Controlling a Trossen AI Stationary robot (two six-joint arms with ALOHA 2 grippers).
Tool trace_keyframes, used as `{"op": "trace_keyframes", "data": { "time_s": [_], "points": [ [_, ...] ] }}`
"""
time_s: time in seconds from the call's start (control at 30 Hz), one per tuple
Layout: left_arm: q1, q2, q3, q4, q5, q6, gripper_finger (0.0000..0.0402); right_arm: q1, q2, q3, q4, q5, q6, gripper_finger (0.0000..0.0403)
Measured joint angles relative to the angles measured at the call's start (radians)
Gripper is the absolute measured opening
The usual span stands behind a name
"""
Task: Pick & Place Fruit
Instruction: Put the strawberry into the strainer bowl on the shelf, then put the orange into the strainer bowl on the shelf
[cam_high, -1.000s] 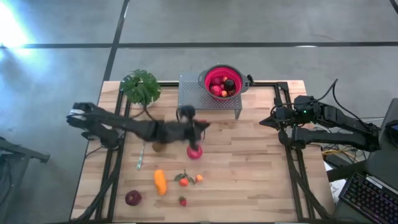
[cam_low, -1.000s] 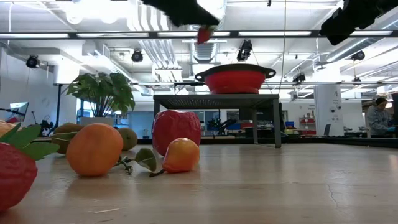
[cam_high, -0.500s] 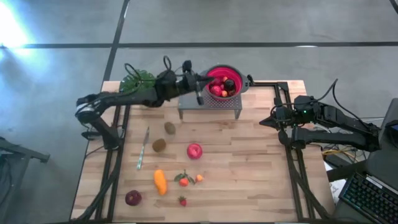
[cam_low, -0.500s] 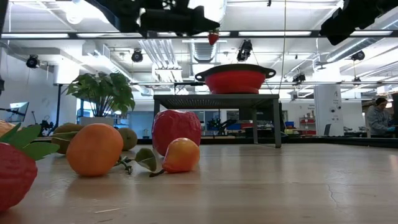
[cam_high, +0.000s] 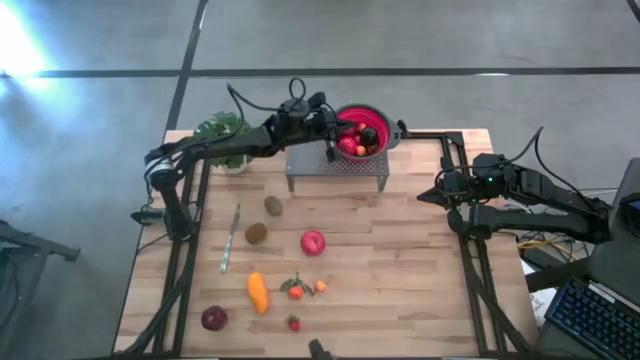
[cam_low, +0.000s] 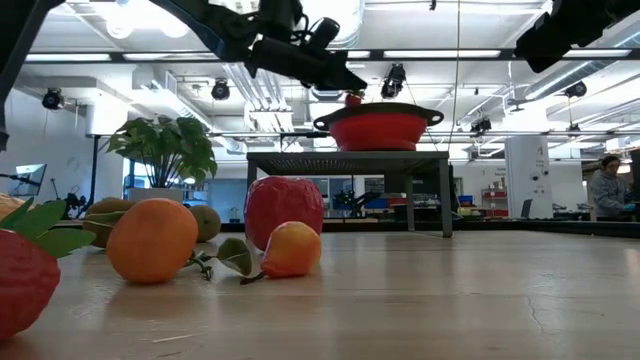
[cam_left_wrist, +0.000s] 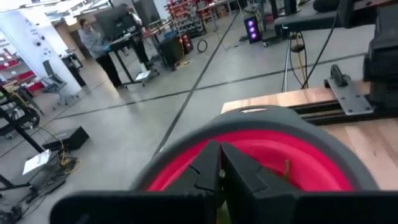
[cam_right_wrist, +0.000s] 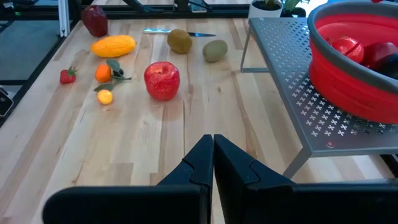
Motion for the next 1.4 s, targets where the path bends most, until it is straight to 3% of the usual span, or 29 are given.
{"op": "trace_keyframes", "data": {
  "time_s": [0.33,0.67,0.83,1.2,1.4],
  "points": [
    [0.011,0.047,-0.003,-0.043,-0.001,0.009,0.0031,0.000,0.000,0.000,0.000,0.000,0.000,0.0008],
    [0.002,-0.021,0.031,-0.102,-0.008,0.007,0.0121,0.000,0.000,0.000,0.000,0.000,0.000,0.0008],
    [-0.023,-0.101,0.041,-0.268,-0.007,0.009,0.0140,0.000,0.000,0.000,0.000,0.000,0.001,0.0009],
    [-0.138,-0.299,0.039,-0.669,-0.009,0.002,0.0140,0.000,0.000,0.000,0.000,0.000,-0.001,0.0008],
    [-0.293,-0.356,0.037,-0.848,-0.152,-0.028,0.0124,0.000,0.000,0.000,0.000,0.000,0.001,0.0008]
  ]
}}
